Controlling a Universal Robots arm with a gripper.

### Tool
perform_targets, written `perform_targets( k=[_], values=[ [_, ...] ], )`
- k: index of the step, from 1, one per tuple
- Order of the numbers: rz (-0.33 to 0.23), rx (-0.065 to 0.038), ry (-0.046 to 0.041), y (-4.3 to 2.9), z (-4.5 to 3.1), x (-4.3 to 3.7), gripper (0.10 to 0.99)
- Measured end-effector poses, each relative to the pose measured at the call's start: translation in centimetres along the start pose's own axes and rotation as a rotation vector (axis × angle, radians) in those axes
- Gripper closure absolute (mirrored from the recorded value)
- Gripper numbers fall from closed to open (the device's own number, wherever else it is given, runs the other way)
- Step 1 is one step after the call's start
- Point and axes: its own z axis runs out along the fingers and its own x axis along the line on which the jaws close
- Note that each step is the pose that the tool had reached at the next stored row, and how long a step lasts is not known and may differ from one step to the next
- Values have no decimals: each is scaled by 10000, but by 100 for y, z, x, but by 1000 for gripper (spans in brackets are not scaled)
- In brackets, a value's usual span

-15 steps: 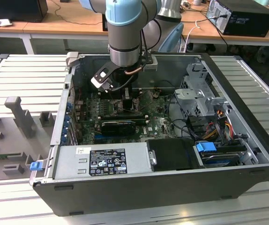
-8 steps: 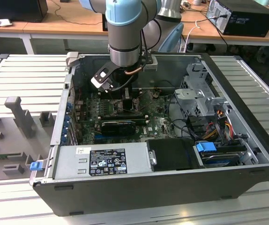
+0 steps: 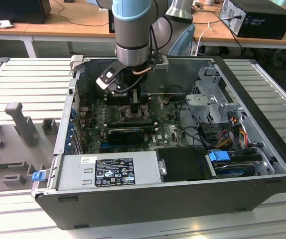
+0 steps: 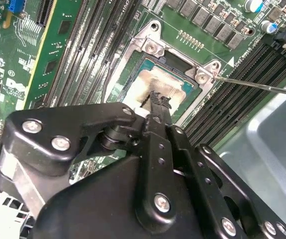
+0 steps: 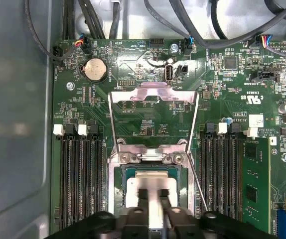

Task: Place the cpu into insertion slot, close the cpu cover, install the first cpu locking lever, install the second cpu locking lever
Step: 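Place the cpu into insertion slot, then close the cpu cover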

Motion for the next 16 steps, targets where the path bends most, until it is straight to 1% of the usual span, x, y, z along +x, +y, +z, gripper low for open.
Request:
perform_targets(
  k=[1, 5, 8, 10, 12, 13, 15, 16],
  values=[
    [0, -2, 3, 1, -10, 1, 980],
    [1, 0, 0, 2, -25, 0, 980],
    [1, -1, 2, 3, -50, 1, 980],
    [1, -1, 2, 5, -83, 2, 980],
    [1, -1, 2, 9, -141, 3, 980],
    [-1, -1, 4, 14, -157, 3, 980],
    [11, 84, 18, 81, -154, 0, 980],
    [12, 113, 42, 112, -153, -1, 980]
  ],
)
